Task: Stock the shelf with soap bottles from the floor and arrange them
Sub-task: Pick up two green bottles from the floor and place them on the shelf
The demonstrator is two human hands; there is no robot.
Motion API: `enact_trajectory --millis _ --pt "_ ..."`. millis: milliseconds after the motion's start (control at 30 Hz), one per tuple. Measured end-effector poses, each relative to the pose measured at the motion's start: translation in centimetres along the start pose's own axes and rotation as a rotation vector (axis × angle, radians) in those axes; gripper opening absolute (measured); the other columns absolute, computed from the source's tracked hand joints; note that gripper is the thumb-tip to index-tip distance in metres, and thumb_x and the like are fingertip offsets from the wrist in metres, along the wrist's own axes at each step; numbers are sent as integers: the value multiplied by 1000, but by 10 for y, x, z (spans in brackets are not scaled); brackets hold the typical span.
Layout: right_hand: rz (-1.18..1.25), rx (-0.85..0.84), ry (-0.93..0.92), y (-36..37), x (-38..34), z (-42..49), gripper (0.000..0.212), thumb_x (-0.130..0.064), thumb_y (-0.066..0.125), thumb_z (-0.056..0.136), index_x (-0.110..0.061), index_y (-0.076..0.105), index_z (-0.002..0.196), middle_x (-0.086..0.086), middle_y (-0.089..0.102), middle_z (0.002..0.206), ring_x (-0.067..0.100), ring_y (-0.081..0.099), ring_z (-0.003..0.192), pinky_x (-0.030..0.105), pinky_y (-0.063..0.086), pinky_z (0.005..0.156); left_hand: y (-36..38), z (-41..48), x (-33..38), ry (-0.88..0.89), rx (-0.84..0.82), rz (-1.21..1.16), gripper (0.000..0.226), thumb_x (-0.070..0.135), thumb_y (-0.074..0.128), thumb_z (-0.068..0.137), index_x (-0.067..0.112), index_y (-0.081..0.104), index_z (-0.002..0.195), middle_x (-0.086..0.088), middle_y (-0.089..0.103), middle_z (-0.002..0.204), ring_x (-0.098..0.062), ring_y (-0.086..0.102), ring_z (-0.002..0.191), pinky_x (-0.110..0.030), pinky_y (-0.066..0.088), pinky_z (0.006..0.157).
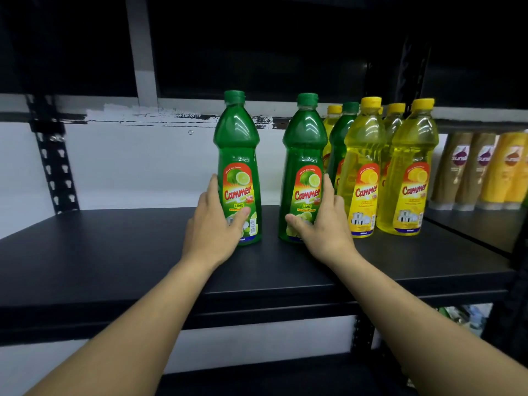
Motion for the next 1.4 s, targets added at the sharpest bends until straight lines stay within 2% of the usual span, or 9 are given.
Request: enact_trajectory --millis 133,233,333,433,500,933,1200,1300,1400 --pt "-65 -29 -6 4 0 3 108 -41 72 88 -21 -7 159 11 39 139 28 47 125 36 43 98 5 -2 5 37 -63 84 113 51 74 82 31 -7 158 -2 46 142 -24 54 122 -40 45 94" --pt "-114 -46 -15 8 0 11 108 -42 71 89 -15 -7 159 13 39 140 31 49 124 39 45 98 13 0 3 27 -95 137 118 48 74 84 29 -16 156 -5 44 141 -28 55 121 -41 46 92" --pt "-137 -59 51 16 5 25 102 -40 71 90 -9 1 158 16 41 141 32 52 123 38 47 95 20 6 -3 -20 -92 128 116 44 74 85 30 -18 156 -6 42 143 -31 54 121 -43 46 92" --pt "-165 -53 117 26 13 40 78 -39 72 89 -7 28 143 15 55 131 32 58 117 38 50 89 29 15 -7 -54 -97 103 114 39 74 86 30 -16 156 -6 41 142 -30 54 120 -42 45 91" --pt "-164 -60 169 33 18 49 68 -40 73 88 -8 35 134 14 59 126 33 60 115 39 52 87 36 24 -12 -70 -101 84 114 36 74 87 30 -16 156 -6 41 142 -30 54 120 -41 44 91" --pt "-174 -118 281 75 42 111 73 -44 71 88 -8 35 140 16 58 127 34 58 116 44 54 92 88 83 -37 -116 -126 84 113 36 73 88 32 -18 155 -6 39 142 -29 55 117 -40 45 86" --pt "-178 -64 215 91 54 127 67 -48 70 88 -8 41 133 16 60 123 35 59 113 44 53 90 116 116 -57 -104 -184 -11 110 33 71 90 32 -18 155 -6 37 147 -26 50 126 -45 44 102" --pt "-186 -46 184 89 53 127 77 -46 69 90 -7 31 145 17 58 125 36 59 114 44 52 90 120 116 -60 -83 -160 -42 108 33 71 91 30 -16 156 -5 37 149 -23 49 127 -41 42 102" --pt "-205 -75 147 88 49 125 93 -38 66 93 -11 5 157 17 57 130 37 57 117 46 52 95 118 118 -61 -52 -129 -40 111 35 74 87 27 -12 158 -6 40 147 -23 47 129 -39 41 102"
Point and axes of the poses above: each hand's wrist, its own z-axis towards the middle knuckle, its own y-axis out of the palm, x = y × z, the point moved 8 cm from there along z, towards the middle knuckle
